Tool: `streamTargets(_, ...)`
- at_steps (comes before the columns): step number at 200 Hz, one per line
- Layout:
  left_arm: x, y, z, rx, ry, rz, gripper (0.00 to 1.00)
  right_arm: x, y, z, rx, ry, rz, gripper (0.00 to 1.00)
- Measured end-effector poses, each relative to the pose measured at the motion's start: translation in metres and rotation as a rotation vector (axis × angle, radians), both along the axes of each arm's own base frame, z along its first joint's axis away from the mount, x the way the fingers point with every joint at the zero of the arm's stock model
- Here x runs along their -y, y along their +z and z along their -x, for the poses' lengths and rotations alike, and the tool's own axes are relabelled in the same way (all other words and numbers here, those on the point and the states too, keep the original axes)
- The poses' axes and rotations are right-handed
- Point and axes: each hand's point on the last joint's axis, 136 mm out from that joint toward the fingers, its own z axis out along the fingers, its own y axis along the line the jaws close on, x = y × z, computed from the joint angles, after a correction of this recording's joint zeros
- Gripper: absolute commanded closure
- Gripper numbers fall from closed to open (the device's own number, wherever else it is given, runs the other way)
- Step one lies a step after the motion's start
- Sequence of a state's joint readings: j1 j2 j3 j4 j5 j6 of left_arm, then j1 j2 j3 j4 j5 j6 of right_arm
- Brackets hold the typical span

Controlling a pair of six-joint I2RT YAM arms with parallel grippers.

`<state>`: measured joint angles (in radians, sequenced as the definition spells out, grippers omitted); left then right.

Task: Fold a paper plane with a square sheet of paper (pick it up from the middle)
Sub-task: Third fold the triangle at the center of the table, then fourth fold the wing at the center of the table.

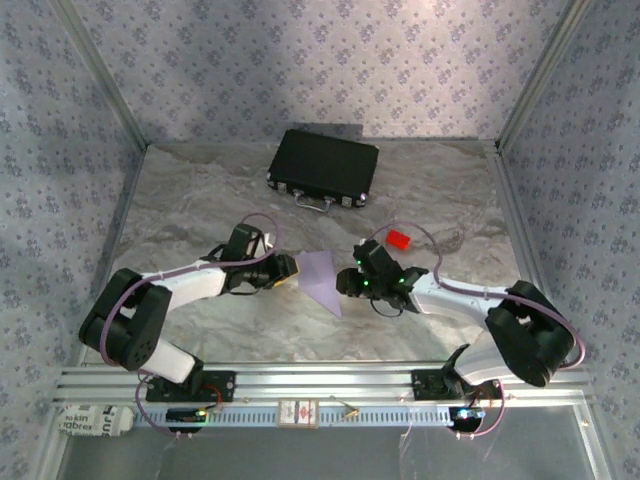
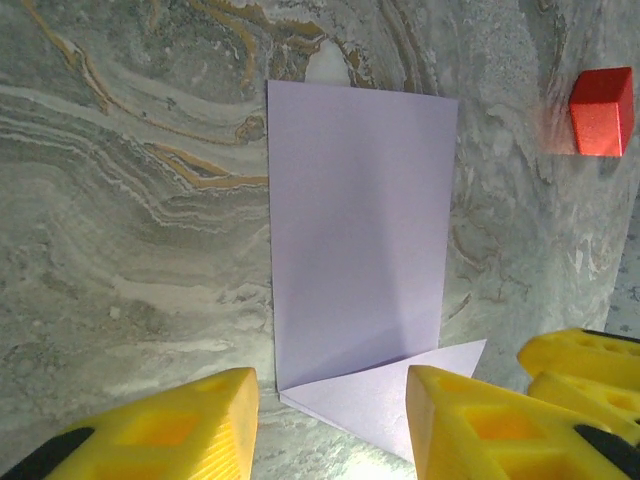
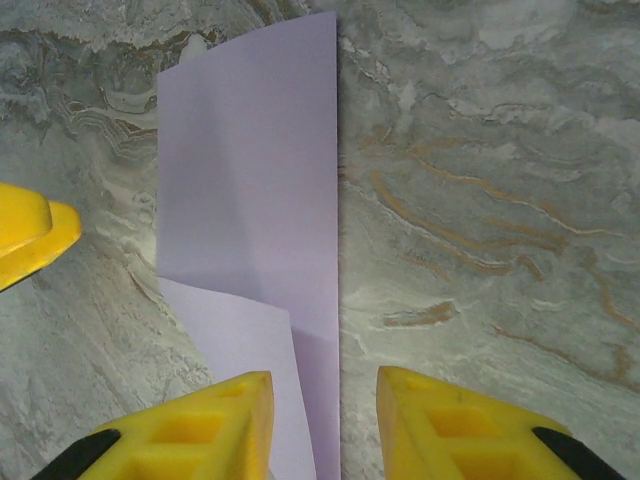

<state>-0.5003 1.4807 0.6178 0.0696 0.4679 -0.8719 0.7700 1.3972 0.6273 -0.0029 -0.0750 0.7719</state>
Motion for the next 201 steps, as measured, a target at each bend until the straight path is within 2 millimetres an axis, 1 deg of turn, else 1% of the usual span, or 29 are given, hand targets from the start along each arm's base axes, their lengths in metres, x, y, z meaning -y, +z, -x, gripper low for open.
streamTargets(40,0.002,0.001,0.005,-0.021,-0.027,0.032,0.57,-0.011,-0.014,0.002,-0.046,0.034,-0.028,0.69)
streamTargets(65,0.001,-0.006,0.011,-0.055,-0.039,0.041,0.56,-0.02,-0.019,0.001,-0.07,0.052,-0.041,0.7)
streamTargets(92,0.0,-0.009,0.014,-0.077,-0.045,0.052,0.56,-0.025,-0.018,-0.004,-0.077,0.06,-0.056,0.78)
streamTargets(135,0.0,-0.016,0.015,-0.112,-0.049,0.061,0.56,-0.025,-0.019,-0.007,-0.086,0.063,-0.065,0.89)
streamTargets(165,0.001,-0.021,0.016,-0.14,-0.047,0.064,0.53,-0.022,-0.018,-0.009,-0.093,0.064,-0.079,0.9)
streamTargets(201,0.008,-0.015,0.008,-0.142,-0.044,0.1,0.49,-0.019,-0.015,-0.012,-0.099,0.078,-0.101,0.91)
